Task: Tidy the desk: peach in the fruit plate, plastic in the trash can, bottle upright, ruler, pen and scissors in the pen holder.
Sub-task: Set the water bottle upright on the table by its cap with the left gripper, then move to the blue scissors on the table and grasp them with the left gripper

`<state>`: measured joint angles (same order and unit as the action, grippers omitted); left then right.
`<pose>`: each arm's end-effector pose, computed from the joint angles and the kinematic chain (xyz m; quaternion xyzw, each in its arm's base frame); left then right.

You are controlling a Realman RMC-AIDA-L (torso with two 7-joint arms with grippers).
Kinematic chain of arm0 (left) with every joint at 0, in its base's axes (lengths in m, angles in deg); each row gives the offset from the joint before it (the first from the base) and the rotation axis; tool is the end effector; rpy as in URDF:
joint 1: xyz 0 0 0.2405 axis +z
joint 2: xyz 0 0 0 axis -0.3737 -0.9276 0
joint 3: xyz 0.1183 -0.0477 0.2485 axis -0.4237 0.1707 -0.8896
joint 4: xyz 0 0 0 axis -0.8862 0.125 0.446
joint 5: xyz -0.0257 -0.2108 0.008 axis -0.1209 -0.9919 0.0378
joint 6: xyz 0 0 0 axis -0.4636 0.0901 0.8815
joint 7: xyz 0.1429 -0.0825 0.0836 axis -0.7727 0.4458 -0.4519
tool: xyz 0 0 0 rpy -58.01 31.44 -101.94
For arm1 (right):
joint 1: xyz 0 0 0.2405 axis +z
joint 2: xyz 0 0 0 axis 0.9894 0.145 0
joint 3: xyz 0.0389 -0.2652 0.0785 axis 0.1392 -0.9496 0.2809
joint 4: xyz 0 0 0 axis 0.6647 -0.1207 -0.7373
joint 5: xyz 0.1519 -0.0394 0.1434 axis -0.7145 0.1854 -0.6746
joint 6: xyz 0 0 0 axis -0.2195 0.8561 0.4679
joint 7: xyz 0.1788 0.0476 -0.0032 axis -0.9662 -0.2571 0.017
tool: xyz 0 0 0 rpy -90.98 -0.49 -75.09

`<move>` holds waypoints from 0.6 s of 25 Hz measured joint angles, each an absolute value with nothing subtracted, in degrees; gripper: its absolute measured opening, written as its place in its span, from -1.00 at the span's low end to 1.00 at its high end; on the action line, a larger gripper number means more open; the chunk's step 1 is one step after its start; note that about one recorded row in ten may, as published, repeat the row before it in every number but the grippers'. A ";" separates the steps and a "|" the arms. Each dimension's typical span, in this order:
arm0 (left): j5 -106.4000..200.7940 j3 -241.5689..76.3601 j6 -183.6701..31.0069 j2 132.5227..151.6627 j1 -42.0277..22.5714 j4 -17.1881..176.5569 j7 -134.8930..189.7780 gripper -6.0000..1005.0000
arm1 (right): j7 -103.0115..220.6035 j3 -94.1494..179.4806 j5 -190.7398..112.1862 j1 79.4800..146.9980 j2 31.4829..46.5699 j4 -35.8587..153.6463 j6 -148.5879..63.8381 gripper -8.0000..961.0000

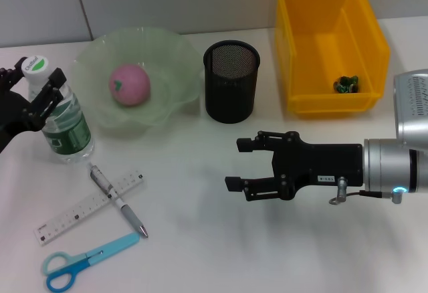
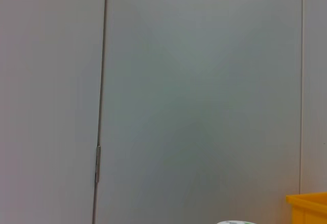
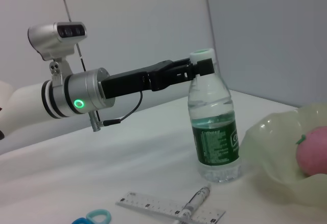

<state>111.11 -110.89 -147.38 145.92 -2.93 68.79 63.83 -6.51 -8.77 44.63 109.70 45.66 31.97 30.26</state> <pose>-0.3164 0.3676 -0.0191 -0.7909 -0.1854 -0.3689 0.4516 0.2563 0.3386 -0.0953 -0.9476 0.1646 0.2491 0.1138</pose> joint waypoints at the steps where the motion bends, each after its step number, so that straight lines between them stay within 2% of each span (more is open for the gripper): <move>1: 111.11 -110.90 -147.38 145.91 -2.93 68.79 63.83 0.07 | -6.51 -8.77 44.63 109.70 45.66 31.97 30.26 0.70; 4: 111.11 -110.83 -147.38 145.91 -2.93 68.79 63.83 0.11 | -6.51 -8.77 44.63 109.70 45.66 31.97 30.26 0.70; 8: 111.11 -110.98 -147.57 145.91 -2.86 68.71 63.85 0.39 | -6.51 -8.78 44.63 109.70 45.66 31.97 30.26 0.70; 15: 111.13 -110.72 -148.93 145.75 -2.36 67.86 65.18 0.43 | -6.58 -8.72 44.63 109.70 45.67 31.97 30.26 0.70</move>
<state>111.13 -110.72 -148.93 145.75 -2.36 67.86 65.18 -6.58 -8.72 44.63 109.70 45.67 31.97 30.26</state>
